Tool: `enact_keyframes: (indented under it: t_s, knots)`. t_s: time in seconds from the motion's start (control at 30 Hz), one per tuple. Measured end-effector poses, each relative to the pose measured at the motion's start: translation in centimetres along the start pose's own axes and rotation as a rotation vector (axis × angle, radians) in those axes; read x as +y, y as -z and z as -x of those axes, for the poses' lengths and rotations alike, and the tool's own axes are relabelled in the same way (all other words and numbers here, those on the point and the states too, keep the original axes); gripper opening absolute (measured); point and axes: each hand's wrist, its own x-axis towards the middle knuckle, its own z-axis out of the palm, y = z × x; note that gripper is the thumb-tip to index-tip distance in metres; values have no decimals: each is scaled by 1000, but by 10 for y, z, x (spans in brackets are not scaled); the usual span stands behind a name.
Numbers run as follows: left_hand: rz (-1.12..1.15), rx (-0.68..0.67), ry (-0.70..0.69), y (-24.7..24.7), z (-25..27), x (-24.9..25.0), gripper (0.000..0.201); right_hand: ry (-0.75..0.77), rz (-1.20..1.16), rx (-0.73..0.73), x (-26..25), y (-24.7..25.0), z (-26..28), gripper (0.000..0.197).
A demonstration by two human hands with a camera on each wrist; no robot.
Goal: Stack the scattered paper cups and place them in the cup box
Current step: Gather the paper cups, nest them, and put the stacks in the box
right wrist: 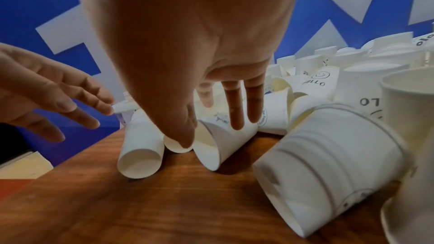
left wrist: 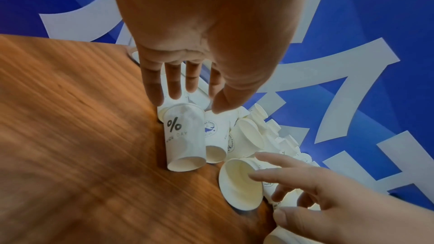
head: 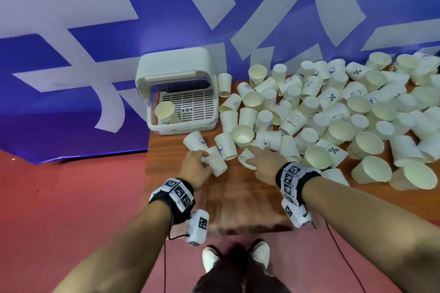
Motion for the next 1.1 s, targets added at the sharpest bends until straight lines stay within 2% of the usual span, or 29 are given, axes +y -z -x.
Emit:
enact_keyframes:
  t_s: [0.17,0.27,0.37,0.47,0.63,0.77,0.9,1.1]
  knots:
    - [20,-15,25,1,5,-10,51,18,2,44,-4,-10,-2,45]
    - [18,-5,51,5,5,-11,55,20,0,84,-5,-3,-2,47]
    - [11,38,64,7,3,-8,66,23,-33,175,0,4,-2,50]
    - [16,22,73,2,-5,-1,72,26,-128,234,6,10,1,39]
    - [-35,-29,89,-9,-17,11,71,22,-315,295,15,20,15,65]
    - [-93,-16,99,-16,-23,12,67,-10,-413,355,22,19,21,82]
    - [-101,-20,109,-20,-28,11,62,-43,-437,400,25,17,24,80]
    - [-112,-19,116,-25,-31,9,62,-63,-457,386,30,18,29,72]
